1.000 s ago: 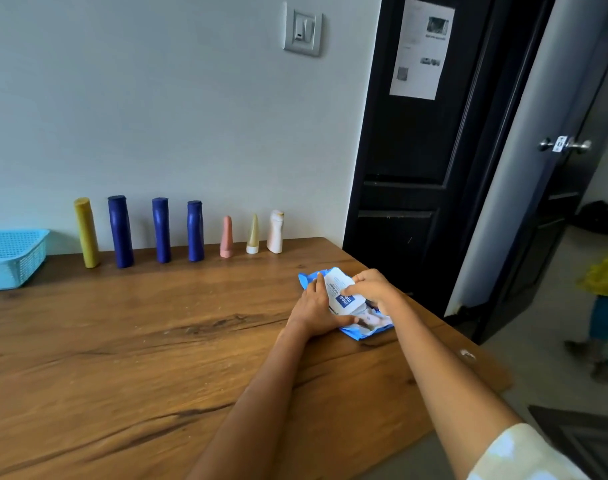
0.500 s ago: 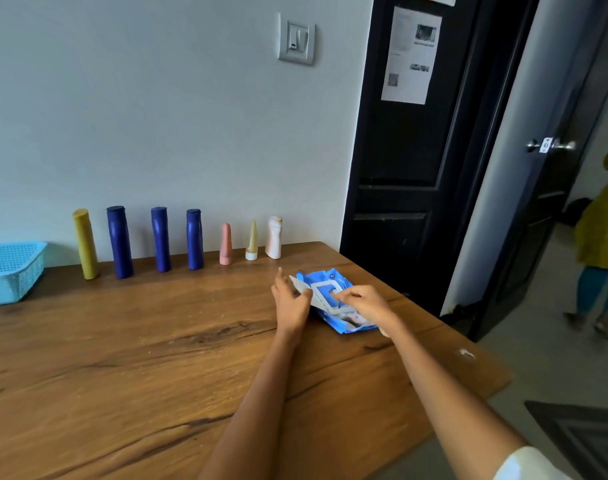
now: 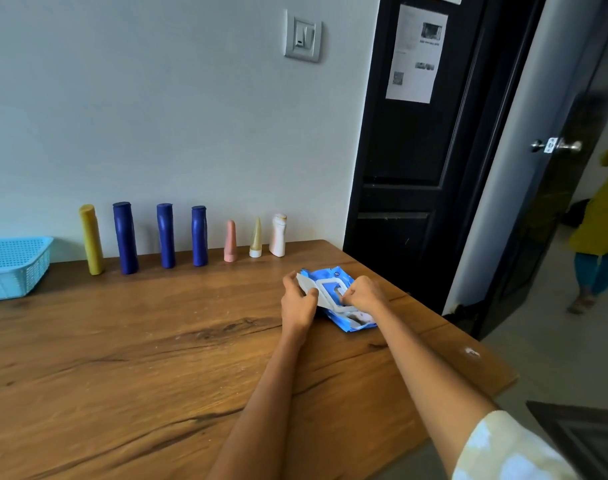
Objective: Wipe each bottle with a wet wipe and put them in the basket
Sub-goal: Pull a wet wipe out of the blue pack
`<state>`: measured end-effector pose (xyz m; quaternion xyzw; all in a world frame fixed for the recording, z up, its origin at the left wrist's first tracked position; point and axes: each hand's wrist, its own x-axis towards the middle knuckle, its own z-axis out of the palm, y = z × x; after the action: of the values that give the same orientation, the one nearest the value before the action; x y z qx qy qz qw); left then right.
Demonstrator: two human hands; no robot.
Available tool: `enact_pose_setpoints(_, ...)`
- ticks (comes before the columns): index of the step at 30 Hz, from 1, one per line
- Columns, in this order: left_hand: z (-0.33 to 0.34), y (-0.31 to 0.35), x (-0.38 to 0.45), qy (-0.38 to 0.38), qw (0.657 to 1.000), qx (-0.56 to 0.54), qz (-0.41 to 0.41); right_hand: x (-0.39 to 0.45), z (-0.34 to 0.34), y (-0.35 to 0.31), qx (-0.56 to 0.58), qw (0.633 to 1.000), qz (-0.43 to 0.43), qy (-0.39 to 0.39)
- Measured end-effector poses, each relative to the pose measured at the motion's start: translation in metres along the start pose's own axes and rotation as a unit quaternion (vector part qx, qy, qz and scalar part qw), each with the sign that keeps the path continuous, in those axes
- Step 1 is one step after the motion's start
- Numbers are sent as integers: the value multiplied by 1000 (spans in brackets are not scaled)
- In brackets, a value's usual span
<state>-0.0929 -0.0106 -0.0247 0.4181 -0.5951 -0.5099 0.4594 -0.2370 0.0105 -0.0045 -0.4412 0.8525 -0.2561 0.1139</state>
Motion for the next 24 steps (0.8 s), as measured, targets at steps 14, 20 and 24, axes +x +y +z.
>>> enact_pose_setpoints(14, -1, 3, -2, 2, 1000, 9, -5, 1, 6, -4, -105, 992, -54, 40)
enact_pose_setpoints(20, -1, 3, -3, 9, 1000, -3, -3, 6, 6, 1, 29, 998, -19, 47)
enact_pose_setpoints(24, -1, 3, -2, 9, 1000, -4, -5, 5, 0, 11, 199, 979, 1, 37)
